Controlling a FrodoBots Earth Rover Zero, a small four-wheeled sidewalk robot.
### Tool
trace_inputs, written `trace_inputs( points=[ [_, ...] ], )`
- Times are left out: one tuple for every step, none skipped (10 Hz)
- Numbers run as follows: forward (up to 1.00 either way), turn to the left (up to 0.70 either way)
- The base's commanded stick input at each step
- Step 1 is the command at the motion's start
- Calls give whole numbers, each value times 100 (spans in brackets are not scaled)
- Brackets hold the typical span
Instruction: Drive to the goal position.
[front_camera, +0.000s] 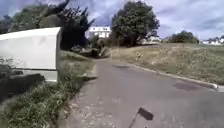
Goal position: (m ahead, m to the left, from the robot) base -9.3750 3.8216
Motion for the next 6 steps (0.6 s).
trace_inputs(
  points=[
    [0, -45],
    [0, -45],
    [0, -45],
    [0, -45],
    [0, -45],
    [0, -45]
  ],
)
